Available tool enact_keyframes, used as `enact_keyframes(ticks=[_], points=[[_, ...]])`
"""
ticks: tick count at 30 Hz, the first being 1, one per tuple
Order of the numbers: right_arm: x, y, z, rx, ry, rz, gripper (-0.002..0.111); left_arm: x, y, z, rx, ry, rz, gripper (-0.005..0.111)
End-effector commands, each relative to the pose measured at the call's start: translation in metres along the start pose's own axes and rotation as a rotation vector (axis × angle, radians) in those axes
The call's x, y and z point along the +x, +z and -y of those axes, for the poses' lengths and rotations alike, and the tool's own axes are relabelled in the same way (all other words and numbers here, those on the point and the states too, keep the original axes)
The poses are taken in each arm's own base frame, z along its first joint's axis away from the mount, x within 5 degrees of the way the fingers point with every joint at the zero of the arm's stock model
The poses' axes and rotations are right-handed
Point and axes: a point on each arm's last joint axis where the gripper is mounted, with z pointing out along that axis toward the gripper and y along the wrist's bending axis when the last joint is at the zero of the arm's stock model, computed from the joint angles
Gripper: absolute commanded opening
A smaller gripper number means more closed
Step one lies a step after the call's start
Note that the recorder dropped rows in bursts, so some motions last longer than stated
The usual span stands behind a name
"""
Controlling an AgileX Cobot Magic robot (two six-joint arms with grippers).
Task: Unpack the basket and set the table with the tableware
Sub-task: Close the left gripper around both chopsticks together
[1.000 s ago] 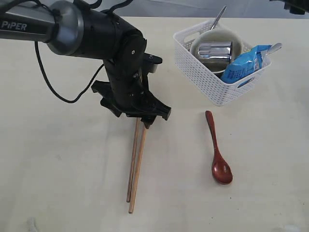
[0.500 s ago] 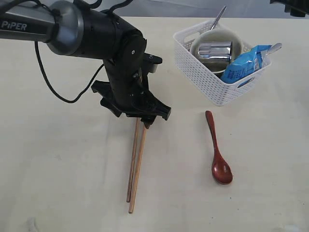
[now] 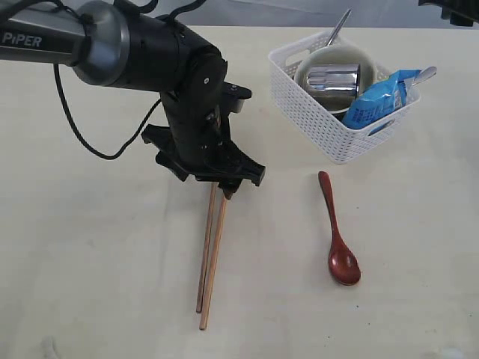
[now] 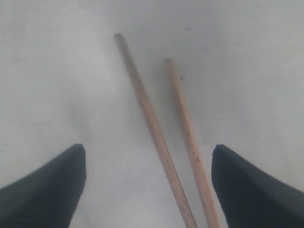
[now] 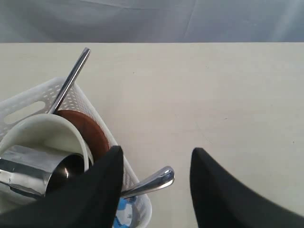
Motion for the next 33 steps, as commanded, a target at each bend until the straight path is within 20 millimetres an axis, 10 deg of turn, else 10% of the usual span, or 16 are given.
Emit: enact_keyframes(ticks=[1, 27, 33], points=[[0.0, -0.001, 0.002, 0.007, -0.005, 0.003, 0.044, 0.0, -0.001, 0.002, 0.003, 0.004, 0.006, 0.069], [0.0, -0.001, 0.002, 0.007, -0.005, 0.001, 0.044, 0.011, 0.027, 0.017, -0.007, -0.049, -0.092, 0.059], [0.0, -0.001, 0.002, 0.007, -0.005, 0.001, 0.044, 0.011, 0.027, 0.017, -0.008, -0.083, -0.092, 0.03]])
